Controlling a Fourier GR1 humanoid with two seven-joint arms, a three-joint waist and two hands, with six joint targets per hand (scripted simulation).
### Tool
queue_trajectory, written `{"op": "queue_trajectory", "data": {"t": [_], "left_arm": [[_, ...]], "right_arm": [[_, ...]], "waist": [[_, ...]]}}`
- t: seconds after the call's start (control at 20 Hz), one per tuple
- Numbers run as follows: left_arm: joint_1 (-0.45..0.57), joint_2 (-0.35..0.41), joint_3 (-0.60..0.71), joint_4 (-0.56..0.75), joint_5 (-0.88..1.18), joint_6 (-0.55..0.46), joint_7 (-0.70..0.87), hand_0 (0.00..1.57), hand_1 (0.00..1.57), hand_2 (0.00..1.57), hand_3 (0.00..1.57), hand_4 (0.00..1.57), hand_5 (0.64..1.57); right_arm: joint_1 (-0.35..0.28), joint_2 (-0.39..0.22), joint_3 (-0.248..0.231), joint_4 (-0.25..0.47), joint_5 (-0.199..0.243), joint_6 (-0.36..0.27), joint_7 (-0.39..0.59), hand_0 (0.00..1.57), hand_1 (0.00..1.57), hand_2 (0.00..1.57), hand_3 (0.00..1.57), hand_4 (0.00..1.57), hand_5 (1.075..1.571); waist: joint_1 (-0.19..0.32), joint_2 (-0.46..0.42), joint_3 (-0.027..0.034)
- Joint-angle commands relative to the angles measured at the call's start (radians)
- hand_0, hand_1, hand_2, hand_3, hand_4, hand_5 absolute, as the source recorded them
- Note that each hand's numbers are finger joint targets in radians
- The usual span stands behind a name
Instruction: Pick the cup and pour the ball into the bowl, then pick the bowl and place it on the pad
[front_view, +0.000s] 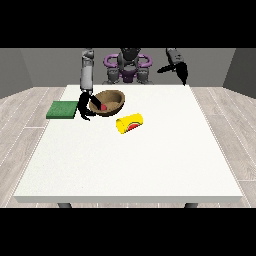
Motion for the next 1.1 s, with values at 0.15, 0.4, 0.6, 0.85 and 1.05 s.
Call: {"op": "queue_trajectory", "data": {"t": [0.15, 0.4, 0.6, 0.85, 1.05], "left_arm": [[0.005, 0.003, 0.023, 0.054, 0.037, -0.034, 0.034, 0.00, 0.00, 0.00, 0.00, 0.90, 1.466], [0.125, 0.043, 0.093, 0.168, 0.076, -0.068, -0.032, 0.00, 0.00, 0.00, 0.00, 0.98, 1.422], [0.190, 0.054, 0.136, 0.255, 0.072, -0.043, -0.087, 0.00, 0.00, 0.00, 0.00, 1.00, 1.407], [0.162, 0.076, 0.150, 0.195, 0.065, -0.023, -0.047, 0.00, 0.00, 0.00, 0.00, 1.00, 1.410], [0.145, 0.094, 0.182, 0.207, 0.102, -0.073, -0.127, 0.00, 0.00, 0.00, 0.00, 1.02, 1.431]], "right_arm": [[-0.001, -0.005, 0.104, 0.072, 0.145, -0.203, 0.295, 1.57, 1.57, 1.57, 1.26, 0.90, 1.566], [-0.091, -0.014, 0.182, 0.021, 0.194, -0.166, 0.571, 1.57, 1.57, 1.57, 0.97, 0.82, 1.561], [-0.142, -0.063, 0.223, -0.042, 0.212, -0.068, 0.711, 1.57, 1.57, 1.57, 0.87, 0.80, 1.564], [-0.101, -0.130, 0.138, -0.094, 0.137, -0.002, 0.690, 1.57, 1.57, 1.57, 0.77, 0.79, 1.570], [-0.097, -0.174, 0.103, -0.134, 0.123, 0.017, 0.649, 1.57, 1.57, 1.57, 0.73, 0.78, 1.571]], "waist": [[0.012, -0.091, 0.0334], [-0.091, -0.249, 0.0354], [-0.199, -0.329, 0.0354], [-0.194, -0.283, 0.0370], [-0.187, -0.184, 0.0370]]}}
